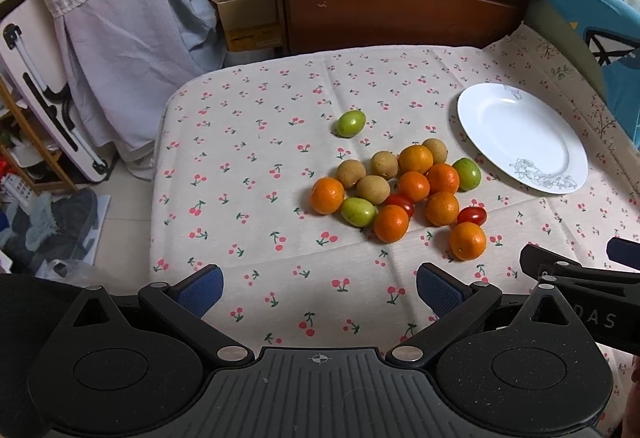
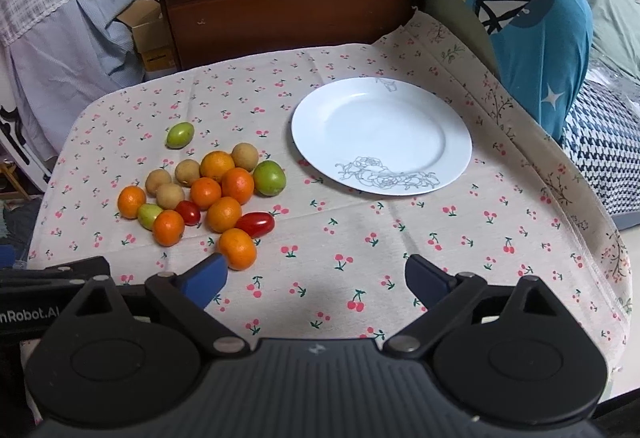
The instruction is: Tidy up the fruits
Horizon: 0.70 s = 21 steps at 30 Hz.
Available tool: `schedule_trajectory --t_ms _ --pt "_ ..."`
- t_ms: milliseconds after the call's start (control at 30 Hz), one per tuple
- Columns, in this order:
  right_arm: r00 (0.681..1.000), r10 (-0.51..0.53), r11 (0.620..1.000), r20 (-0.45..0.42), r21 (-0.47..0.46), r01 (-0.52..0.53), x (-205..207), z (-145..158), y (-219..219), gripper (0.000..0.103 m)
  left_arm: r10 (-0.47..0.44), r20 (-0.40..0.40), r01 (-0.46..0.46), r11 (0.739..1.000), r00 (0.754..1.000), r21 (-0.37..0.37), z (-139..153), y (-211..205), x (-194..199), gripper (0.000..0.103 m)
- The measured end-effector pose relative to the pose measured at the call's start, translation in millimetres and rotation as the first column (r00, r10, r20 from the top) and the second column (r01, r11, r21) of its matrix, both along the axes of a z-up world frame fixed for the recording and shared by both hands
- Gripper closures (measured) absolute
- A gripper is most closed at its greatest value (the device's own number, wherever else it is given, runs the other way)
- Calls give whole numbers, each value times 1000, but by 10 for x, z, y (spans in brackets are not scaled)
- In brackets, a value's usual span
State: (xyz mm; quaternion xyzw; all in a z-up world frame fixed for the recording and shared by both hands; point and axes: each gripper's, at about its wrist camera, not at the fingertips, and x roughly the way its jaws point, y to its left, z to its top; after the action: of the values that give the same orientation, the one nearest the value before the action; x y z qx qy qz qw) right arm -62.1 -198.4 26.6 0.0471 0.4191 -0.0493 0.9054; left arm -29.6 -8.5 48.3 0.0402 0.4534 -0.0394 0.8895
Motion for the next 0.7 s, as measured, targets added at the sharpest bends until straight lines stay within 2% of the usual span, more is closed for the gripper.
schedule_trajectory --t_ms 133,267,400,567,700 --pt "1000 9 1000 8 25 -9 -26 -5 -77 9 -10 10 10 1000 1000 -12 -33 79 11 2" --pt "1000 17 998 6 66 -17 -41 -50 -166 18 -9 0 9 999 1000 -47 -91 172 28 2" --pt "999 37 993 14 115 -38 -73 -98 -207 20 -6 -5 6 999 1000 -51 -167 212 61 2" --pt "997 66 989 30 133 -69 -67 -166 -167 34 -21 8 21 997 1000 -68 -218 207 108 3" --pt "995 83 982 56 167 -91 -37 -188 -132 43 -38 5 39 996 999 -76 -269 182 167 8"
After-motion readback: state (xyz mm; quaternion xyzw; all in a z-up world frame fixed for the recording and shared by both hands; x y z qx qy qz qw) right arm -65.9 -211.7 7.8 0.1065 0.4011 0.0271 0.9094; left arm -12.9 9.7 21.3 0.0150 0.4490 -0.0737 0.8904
